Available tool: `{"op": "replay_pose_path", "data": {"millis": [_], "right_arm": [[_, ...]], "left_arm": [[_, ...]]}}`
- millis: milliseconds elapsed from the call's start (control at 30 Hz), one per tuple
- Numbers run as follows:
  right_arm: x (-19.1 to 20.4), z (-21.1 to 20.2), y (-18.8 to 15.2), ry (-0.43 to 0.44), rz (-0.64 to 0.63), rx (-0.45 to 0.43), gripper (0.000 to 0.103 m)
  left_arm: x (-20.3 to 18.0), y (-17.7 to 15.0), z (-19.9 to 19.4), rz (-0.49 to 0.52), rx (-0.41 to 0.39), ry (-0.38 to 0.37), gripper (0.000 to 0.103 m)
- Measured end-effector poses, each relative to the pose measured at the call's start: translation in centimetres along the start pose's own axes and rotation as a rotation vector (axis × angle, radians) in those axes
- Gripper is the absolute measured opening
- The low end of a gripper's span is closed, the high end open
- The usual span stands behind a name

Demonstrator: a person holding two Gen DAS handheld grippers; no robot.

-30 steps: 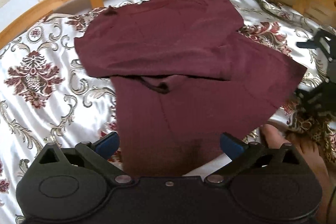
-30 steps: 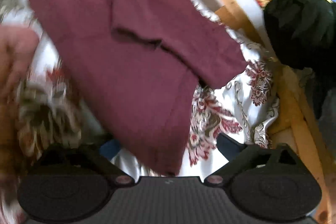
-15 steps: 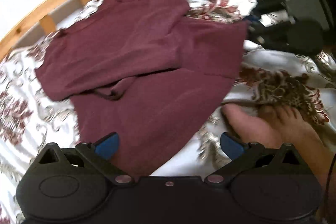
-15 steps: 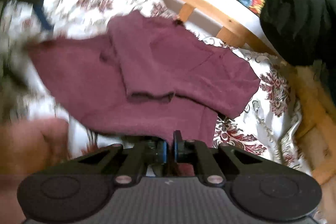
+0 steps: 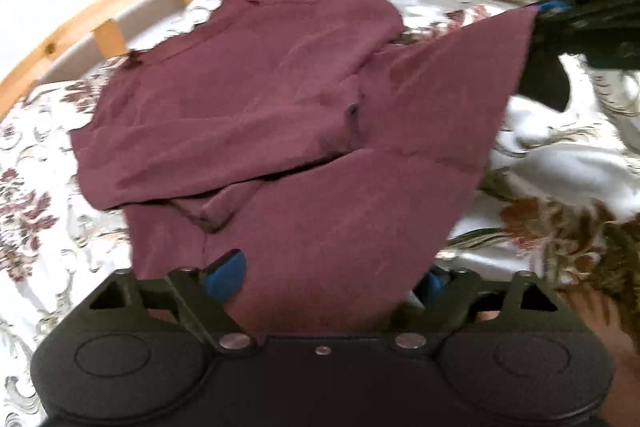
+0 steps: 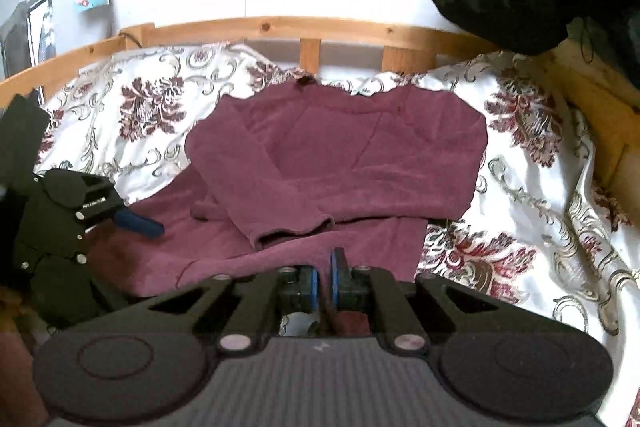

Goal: Fold small clothes
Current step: 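Grasp the shirt hem with the right tool while the left tool grasps the hem too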

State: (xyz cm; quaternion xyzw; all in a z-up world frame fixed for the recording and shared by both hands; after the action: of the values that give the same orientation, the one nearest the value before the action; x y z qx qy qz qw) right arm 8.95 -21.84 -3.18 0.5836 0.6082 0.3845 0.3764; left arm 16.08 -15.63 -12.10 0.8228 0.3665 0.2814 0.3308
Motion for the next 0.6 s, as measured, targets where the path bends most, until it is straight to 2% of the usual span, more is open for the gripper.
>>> {"op": "replay_pose_path", "data": {"millis": [100, 200, 233, 367, 467, 533, 600], "right_arm": [[0.0, -0.4, 0.0, -0.018, -0.004, -0.022, 0.007], [0.2, -0.6, -0.6, -0.047, -0.031, -0.035, 0.007], [0.4, -0.6, -0.8, -0.056, -0.036, -0.034, 0.007], [0.5, -0.8, -1.6, -0.086, -0.022, -0.042, 0.007], [0.2, -1.1, -1.6, -0.093, -0.004, -0.051, 0.007], [0.1, -1.1, -1.4, -0.094, -0.004, -0.054, 0.007], [0.1, -1.0, -1.4, -0.099, -0.007, -0.055, 0.007]], "left_arm": [[1.6, -1.2, -0.4, 0.002, 0.004, 0.066, 0.079], [3.0, -2.2, -0.4, -0.02, 0.053, 0.105, 0.061], [3.6, -2.5, -0.5, -0.026, 0.072, 0.124, 0.058], [5.6, -3.0, -1.1, -0.078, 0.097, 0.16, 0.058], [7.5, -3.2, -1.5, -0.056, 0.103, 0.21, 0.052], [8.5, -3.3, -1.8, -0.047, 0.099, 0.212, 0.036], [9.5, -3.1, -2.1, -0.075, 0.09, 0.202, 0.028]]}}
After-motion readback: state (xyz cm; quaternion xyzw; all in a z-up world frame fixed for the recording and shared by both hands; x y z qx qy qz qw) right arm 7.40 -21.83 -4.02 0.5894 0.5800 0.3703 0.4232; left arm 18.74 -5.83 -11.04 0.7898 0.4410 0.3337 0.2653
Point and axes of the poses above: each gripper's, at about its wrist camera, not at the fingertips, and z roughly the way its jaws point, x to its left, y to its top, the point moved 6 cm from there along z, roughly the way its jaws point, and after that the axes turned 10 degrees about -x, right-handed, at the moved point
